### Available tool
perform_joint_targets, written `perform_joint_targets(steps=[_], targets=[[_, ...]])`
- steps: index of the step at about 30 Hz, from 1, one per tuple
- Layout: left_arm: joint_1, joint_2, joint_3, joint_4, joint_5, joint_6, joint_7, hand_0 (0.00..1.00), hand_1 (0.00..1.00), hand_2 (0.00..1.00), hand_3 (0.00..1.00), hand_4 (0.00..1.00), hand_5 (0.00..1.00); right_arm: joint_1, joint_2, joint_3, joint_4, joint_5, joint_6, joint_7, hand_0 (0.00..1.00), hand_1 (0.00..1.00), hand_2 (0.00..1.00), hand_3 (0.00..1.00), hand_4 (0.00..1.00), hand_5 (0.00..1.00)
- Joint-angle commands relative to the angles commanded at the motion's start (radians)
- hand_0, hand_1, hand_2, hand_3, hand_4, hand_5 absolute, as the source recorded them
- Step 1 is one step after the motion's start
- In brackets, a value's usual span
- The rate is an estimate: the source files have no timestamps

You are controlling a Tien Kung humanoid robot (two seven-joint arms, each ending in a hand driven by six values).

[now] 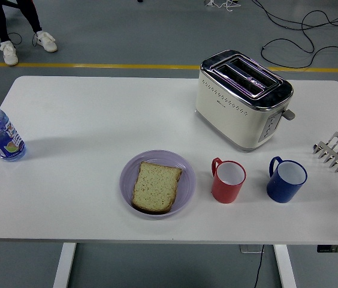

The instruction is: Pick up the cup,pour liquid into bread,place the cup on the desk

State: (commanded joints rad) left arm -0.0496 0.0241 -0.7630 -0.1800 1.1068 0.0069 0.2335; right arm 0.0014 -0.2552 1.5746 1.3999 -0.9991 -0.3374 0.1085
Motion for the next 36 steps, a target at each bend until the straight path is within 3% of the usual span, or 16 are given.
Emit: perform_joint_targets(steps=[4, 6, 16, 23, 29, 36], targets=[[0.002, 0.002, -0.002, 0.0, 0.003, 0.0, 0.0, 0.654, 0.693, 0.713, 0.608, 0.345, 0.933, -0.04, 0.004, -0.017, 0.033, -0.07, -0.003, 0.018, 0.864, 0.823, 0.909, 0.913, 0.895, 0.09], [0.001, 0.003, 0.001, 0.0, 0.002, 0.0, 0.0, 0.654, 0.693, 0.713, 0.608, 0.345, 0.933, -0.065, 0.006, -0.029, 0.053, -0.079, -0.001, 0.028, 0.893, 0.844, 0.939, 0.96, 0.921, 0.103], [0.0, 0.008, -0.004, 0.0, 0.017, -0.001, 0.002, 0.654, 0.694, 0.713, 0.609, 0.346, 0.934, -0.177, 0.004, -0.128, 0.124, -0.096, -0.031, 0.069, 0.909, 0.856, 0.954, 0.99, 0.944, 0.111], [0.001, 0.01, 0.001, 0.0, 0.018, -0.003, 0.002, 0.654, 0.694, 0.713, 0.609, 0.346, 0.934, -0.205, 0.018, -0.193, 0.084, -0.15, -0.087, 0.097, 0.921, 0.859, 0.955, 0.998, 0.961, 0.116], [-0.004, 0.009, 0.005, 0.0, 0.016, -0.003, 0.002, 0.654, 0.694, 0.713, 0.609, 0.346, 0.934, -0.181, 0.038, -0.23, 0.014, -0.188, -0.107, 0.109, 0.926, 0.863, 0.953, 0.998, 0.966, 0.117], [-0.005, 0.008, 0.001, 0.0, 0.014, -0.003, 0.003, 0.654, 0.694, 0.713, 0.609, 0.346, 0.933, -0.163, 0.045, -0.274, -0.009, -0.192, -0.126, 0.12, 0.93, 0.864, 0.953, 0.998, 0.967, 0.1]])
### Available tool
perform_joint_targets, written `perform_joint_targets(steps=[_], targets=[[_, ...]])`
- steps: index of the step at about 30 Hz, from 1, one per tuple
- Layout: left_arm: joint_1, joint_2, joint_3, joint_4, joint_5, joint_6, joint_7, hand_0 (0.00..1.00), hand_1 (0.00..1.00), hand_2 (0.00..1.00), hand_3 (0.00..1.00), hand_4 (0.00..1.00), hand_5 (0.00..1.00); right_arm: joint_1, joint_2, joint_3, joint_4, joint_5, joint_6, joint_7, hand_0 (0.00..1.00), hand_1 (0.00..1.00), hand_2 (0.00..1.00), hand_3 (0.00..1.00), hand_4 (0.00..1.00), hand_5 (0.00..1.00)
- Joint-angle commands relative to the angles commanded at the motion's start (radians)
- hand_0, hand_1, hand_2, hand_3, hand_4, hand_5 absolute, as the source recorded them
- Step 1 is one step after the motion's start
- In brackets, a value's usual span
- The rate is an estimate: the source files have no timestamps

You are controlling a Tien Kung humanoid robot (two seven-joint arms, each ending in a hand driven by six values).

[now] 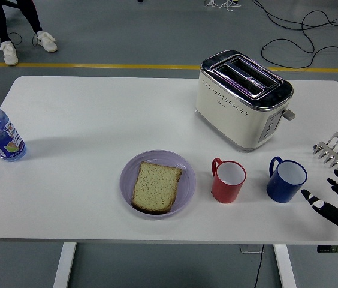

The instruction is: Pick up the cup,pour liquid into bread,place the cup on the desk

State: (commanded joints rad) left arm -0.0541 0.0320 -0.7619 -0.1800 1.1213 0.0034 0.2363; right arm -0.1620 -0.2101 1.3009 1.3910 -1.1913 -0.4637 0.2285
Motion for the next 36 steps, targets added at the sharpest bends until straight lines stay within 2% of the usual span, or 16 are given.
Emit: perform_joint_targets(steps=[6, 24, 36], targets=[[0.003, 0.0, -0.001, 0.0, -0.002, -0.001, 0.001, 0.656, 0.693, 0.713, 0.608, 0.345, 0.931, 0.015, 0.012, -0.033, -0.031, -0.004, -0.021, 0.01, 0.932, 0.864, 0.952, 0.998, 0.969, 0.097], [0.001, 0.0, -0.001, 0.0, -0.001, -0.001, 0.0, 0.655, 0.694, 0.713, 0.608, 0.344, 0.929, 0.069, 0.026, -0.123, -0.056, 0.03, -0.02, 0.021, 0.936, 0.862, 0.952, 0.998, 0.973, 0.09], [-0.004, -0.002, 0.003, 0.0, -0.006, 0.001, 0.0, 0.655, 0.693, 0.713, 0.608, 0.344, 0.928, 0.154, 0.057, -0.146, -0.162, 0.049, -0.039, 0.015, 0.932, 0.86, 0.951, 0.998, 0.985, 0.064]])
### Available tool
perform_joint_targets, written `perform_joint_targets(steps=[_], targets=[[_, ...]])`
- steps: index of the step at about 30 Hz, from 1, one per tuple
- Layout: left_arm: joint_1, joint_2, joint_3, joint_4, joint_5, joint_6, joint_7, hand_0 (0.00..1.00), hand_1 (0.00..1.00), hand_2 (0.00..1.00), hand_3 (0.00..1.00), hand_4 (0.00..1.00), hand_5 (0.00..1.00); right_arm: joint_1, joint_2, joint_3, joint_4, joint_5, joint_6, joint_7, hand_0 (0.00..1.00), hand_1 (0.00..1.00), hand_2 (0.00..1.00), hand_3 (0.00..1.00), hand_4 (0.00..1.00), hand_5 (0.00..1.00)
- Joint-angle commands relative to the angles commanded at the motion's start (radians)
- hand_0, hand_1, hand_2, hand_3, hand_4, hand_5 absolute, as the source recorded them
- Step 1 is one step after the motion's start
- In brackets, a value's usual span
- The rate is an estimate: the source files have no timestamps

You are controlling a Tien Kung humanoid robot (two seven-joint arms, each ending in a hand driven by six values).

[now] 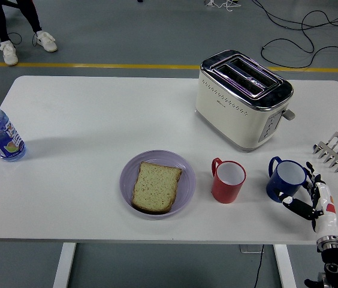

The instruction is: Pick up the cup,pour liquid into bread,place the cup on the desk

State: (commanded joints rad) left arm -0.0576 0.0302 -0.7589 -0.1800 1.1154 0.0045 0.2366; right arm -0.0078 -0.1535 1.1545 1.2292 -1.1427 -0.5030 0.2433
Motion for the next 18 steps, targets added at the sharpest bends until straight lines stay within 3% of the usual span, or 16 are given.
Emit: perform_joint_targets(steps=[18], targets=[[-0.006, -0.002, 0.012, 0.0, -0.012, 0.001, -0.001, 0.655, 0.693, 0.713, 0.608, 0.344, 0.926, 0.067, 0.017, -0.01, -0.072, 0.093, 0.01, 0.012, 0.93, 0.856, 0.944, 0.998, 0.988, 0.072]])
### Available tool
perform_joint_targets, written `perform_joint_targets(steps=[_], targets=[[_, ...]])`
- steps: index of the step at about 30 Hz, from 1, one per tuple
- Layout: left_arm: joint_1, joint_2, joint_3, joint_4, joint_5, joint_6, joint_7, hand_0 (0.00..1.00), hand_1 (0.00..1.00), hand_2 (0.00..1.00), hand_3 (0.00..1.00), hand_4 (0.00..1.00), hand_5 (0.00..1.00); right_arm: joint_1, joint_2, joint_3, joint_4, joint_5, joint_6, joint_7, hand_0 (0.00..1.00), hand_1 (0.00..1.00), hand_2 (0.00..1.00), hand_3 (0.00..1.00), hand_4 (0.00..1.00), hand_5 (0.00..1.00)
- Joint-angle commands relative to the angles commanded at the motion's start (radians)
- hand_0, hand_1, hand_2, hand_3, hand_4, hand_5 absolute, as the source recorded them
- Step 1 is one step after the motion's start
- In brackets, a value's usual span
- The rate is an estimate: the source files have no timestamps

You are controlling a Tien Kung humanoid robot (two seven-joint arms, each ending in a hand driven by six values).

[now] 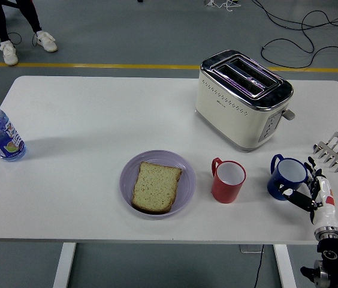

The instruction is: Pick up the cup,pour liquid into bread,place the cup on the desk

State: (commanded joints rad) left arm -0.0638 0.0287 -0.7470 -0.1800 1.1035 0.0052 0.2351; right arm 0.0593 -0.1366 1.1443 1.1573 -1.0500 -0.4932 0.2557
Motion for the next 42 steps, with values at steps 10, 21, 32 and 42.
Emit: perform_joint_targets(steps=[10, 21, 32, 42], targets=[[-0.002, 0.0, 0.01, 0.0, -0.008, 0.0, -0.001, 0.655, 0.693, 0.713, 0.608, 0.344, 0.926, 0.02, 0.003, -0.038, -0.006, 0.025, -0.007, 0.007, 0.931, 0.852, 0.942, 0.998, 0.991, 0.071], [-0.003, -0.002, 0.01, 0.0, -0.008, 0.0, 0.0, 0.655, 0.692, 0.713, 0.608, 0.346, 0.927, 0.051, 0.006, -0.049, -0.04, 0.057, -0.024, 0.021, 0.924, 0.837, 0.93, 0.998, 0.991, 0.073], [-0.006, -0.004, 0.008, 0.0, -0.006, 0.001, 0.0, 0.655, 0.692, 0.713, 0.608, 0.346, 0.929, 0.076, 0.01, -0.071, -0.077, 0.104, -0.047, 0.039, 0.833, 0.752, 0.857, 0.929, 0.984, 0.075], [-0.007, -0.004, 0.007, 0.0, -0.004, 0.0, 0.001, 0.655, 0.692, 0.712, 0.608, 0.346, 0.93, 0.083, 0.013, -0.092, -0.098, 0.148, -0.048, 0.056, 0.728, 0.67, 0.771, 0.85, 0.973, 0.073]])
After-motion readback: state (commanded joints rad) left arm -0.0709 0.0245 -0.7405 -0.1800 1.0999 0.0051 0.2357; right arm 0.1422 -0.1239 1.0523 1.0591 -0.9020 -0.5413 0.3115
